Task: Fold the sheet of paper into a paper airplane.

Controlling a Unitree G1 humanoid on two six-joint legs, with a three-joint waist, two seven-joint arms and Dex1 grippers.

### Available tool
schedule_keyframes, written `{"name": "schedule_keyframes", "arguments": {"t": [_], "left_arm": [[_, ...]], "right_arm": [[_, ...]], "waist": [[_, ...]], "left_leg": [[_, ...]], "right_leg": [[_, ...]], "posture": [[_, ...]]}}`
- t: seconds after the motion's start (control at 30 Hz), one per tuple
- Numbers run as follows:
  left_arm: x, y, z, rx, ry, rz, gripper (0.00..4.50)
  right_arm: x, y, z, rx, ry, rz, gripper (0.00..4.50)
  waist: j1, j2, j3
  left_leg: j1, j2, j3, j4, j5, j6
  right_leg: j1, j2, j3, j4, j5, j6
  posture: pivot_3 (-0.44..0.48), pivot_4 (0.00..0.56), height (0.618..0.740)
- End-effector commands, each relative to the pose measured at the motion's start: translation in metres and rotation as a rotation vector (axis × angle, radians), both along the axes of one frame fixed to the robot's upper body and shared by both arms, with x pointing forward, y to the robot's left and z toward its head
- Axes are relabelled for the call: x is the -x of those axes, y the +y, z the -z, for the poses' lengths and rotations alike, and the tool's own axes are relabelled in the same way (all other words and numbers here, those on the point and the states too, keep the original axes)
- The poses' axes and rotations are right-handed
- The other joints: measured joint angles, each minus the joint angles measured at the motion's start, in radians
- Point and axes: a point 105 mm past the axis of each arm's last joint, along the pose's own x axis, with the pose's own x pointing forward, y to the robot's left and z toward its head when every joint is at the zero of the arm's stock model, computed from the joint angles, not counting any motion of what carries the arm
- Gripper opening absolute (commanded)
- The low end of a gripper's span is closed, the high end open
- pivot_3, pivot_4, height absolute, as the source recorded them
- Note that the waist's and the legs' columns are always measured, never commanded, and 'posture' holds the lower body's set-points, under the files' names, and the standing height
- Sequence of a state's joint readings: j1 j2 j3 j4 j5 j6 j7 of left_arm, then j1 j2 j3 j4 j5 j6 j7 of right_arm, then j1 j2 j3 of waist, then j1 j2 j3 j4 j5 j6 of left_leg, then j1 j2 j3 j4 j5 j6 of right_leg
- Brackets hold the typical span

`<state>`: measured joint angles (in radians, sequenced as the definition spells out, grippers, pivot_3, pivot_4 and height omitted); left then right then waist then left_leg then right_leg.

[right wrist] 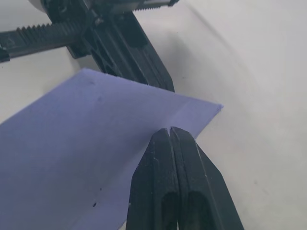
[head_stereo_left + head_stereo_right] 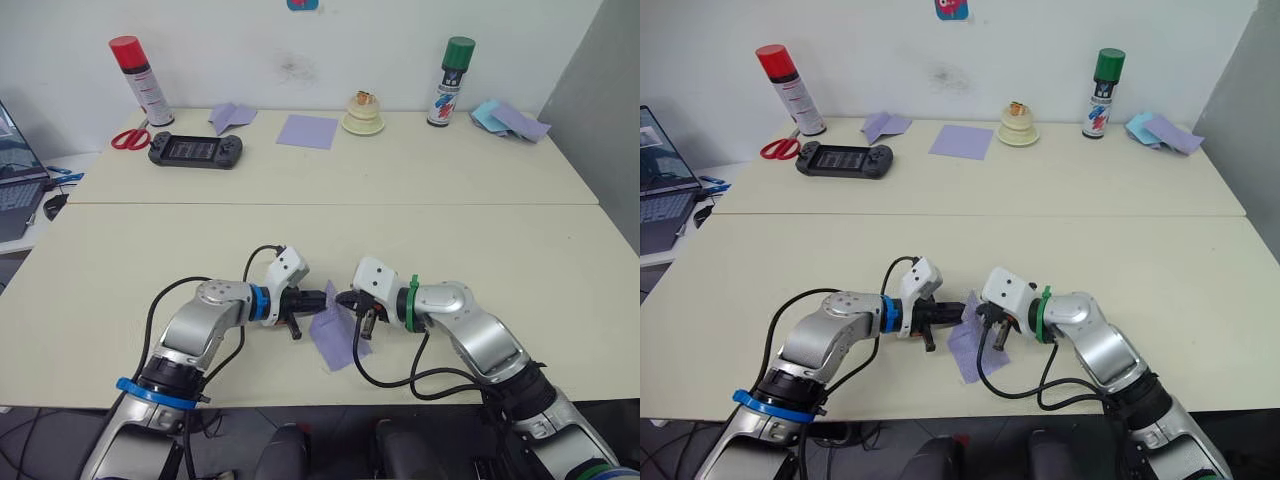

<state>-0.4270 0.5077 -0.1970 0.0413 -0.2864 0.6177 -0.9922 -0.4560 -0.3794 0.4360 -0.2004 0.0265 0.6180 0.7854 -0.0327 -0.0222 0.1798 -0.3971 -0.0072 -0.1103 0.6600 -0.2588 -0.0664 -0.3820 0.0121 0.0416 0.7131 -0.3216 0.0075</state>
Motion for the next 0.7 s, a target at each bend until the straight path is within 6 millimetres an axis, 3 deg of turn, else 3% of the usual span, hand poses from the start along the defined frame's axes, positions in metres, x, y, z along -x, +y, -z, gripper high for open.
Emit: {"name": "schedule_keyframes", "arguments": {"t": [0.03, 0.17, 0.3, 0.4, 0.5, 0.6, 0.7], "left_arm": [[-0.002, 0.001, -0.005, 0.019, -0.017, -0.023, 0.06], [-0.001, -0.001, -0.013, 0.044, -0.022, -0.019, 0.06], [-0.002, 0.015, -0.017, 0.020, -0.039, -0.048, 0.06], [-0.007, 0.026, -0.036, 0.050, -0.072, -0.083, 0.06], [-0.002, 0.022, -0.051, 0.080, -0.088, -0.048, 0.06], [0.009, 0.013, -0.047, 0.061, -0.077, 0.011, 0.06], [0.013, 0.007, -0.029, 0.001, -0.075, 0.030, 0.06]], "right_arm": [[0.008, 0.005, -0.013, -0.025, -0.034, -0.048, 0.00], [0.013, 0.007, -0.012, -0.027, -0.026, -0.064, 0.00], [0.017, 0.010, -0.005, -0.021, -0.011, -0.071, 0.00], [0.018, 0.014, 0.002, -0.002, -0.009, -0.078, 0.00], [0.018, 0.012, 0.012, 0.041, -0.011, -0.079, 0.00], [0.017, 0.011, 0.017, 0.065, -0.028, -0.091, 0.00], [0.013, 0.009, 0.008, 0.046, -0.064, -0.082, 0.00]], "waist": [[0.000, 0.000, 0.000], [0.000, 0.000, 0.000], [-0.001, 0.000, 0.000], [-0.001, 0.000, 0.000], [0.000, 0.000, 0.001], [0.001, 0.000, 0.000], [0.000, 0.000, 0.000]], "left_leg": [[0.000, 0.000, 0.000, 0.000, 0.000, 0.000], [0.000, 0.000, 0.000, 0.000, 0.000, 0.000], [0.000, 0.000, 0.000, 0.000, 0.000, 0.000], [0.000, 0.000, -0.001, 0.000, 0.000, 0.000], [0.000, 0.000, 0.000, 0.000, 0.000, 0.000], [0.000, 0.000, 0.000, 0.000, 0.000, 0.000], [0.000, 0.000, 0.000, 0.000, 0.000, 0.000]], "right_leg": [[0.000, 0.000, 0.000, 0.000, 0.000, 0.000], [0.000, 0.000, 0.000, 0.000, 0.000, 0.001], [0.000, 0.000, 0.000, 0.000, 0.000, 0.001], [-0.001, 0.000, -0.001, 0.000, 0.000, 0.001], [-0.001, 0.000, 0.000, 0.000, -0.001, 0.001], [0.000, 0.000, 0.000, -0.001, -0.001, 0.001], [0.000, 0.000, 0.000, -0.001, -0.001, 0.001]], "posture": [[0.000, 0.150, 0.740], [0.000, 0.150, 0.740], [0.000, 0.150, 0.740], [0.000, 0.150, 0.740], [0.000, 0.150, 0.740], [0.000, 0.150, 0.740], [0.000, 0.150, 0.740]]}}
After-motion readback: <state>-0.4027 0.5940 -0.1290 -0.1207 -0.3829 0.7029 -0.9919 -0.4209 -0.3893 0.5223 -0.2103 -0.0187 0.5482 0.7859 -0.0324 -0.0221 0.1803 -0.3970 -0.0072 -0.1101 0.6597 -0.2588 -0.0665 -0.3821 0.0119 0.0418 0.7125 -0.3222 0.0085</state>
